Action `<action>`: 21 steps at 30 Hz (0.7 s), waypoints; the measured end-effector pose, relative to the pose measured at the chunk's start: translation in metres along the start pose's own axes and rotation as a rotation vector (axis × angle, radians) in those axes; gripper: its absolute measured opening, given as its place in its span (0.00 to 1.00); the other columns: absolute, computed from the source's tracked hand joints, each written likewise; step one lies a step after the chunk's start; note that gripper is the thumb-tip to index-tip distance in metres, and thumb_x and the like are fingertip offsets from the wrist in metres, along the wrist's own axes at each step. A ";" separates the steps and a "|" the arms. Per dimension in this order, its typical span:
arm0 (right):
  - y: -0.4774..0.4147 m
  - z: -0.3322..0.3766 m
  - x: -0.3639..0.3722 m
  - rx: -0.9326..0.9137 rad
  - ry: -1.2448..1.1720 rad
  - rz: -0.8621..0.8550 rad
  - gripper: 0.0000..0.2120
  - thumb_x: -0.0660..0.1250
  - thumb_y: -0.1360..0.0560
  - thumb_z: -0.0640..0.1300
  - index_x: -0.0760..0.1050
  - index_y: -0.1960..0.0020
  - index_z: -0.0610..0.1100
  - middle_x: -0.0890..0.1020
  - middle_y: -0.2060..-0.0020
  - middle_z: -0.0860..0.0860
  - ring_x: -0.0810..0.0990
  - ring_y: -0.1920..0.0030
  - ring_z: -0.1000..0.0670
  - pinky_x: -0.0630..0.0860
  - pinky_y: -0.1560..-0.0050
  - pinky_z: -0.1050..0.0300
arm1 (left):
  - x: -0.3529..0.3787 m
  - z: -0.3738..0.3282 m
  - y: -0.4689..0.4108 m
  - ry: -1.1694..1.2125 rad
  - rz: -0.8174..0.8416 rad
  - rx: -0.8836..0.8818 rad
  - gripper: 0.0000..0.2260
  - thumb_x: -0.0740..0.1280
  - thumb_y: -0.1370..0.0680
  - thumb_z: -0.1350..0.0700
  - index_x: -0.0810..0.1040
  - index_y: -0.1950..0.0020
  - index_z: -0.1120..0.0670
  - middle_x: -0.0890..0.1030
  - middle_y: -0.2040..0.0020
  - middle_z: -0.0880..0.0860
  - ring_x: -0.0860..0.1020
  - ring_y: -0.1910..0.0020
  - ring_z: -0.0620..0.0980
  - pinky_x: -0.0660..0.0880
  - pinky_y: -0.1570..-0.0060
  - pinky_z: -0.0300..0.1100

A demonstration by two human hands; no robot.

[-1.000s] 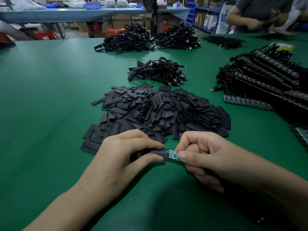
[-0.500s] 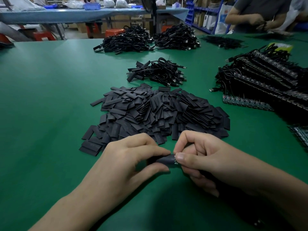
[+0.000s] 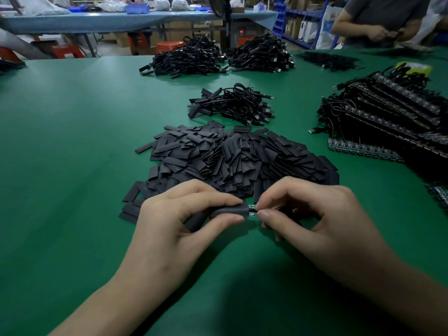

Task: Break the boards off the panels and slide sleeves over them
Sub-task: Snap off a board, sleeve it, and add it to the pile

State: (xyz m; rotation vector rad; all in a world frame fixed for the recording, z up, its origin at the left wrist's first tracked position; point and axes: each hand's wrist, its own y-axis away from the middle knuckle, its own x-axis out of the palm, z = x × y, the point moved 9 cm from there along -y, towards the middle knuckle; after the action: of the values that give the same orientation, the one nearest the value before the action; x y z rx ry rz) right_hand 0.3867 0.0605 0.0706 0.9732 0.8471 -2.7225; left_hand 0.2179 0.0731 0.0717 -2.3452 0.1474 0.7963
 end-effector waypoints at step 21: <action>0.004 -0.021 0.016 0.304 -0.532 0.062 0.04 0.67 0.23 0.42 0.80 0.55 0.44 0.86 0.63 0.45 0.86 0.65 0.46 0.81 0.60 0.58 | -0.005 -0.014 0.003 -0.037 -0.081 0.090 0.08 0.76 0.28 0.55 0.87 0.50 0.53 0.82 0.55 0.46 0.81 0.55 0.41 0.73 0.52 0.32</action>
State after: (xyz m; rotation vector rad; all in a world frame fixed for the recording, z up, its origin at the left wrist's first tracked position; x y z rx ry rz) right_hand 0.3864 0.0699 0.0459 0.2624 0.3103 -2.8841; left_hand 0.2206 0.0617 0.0816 -2.2361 0.0700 0.7776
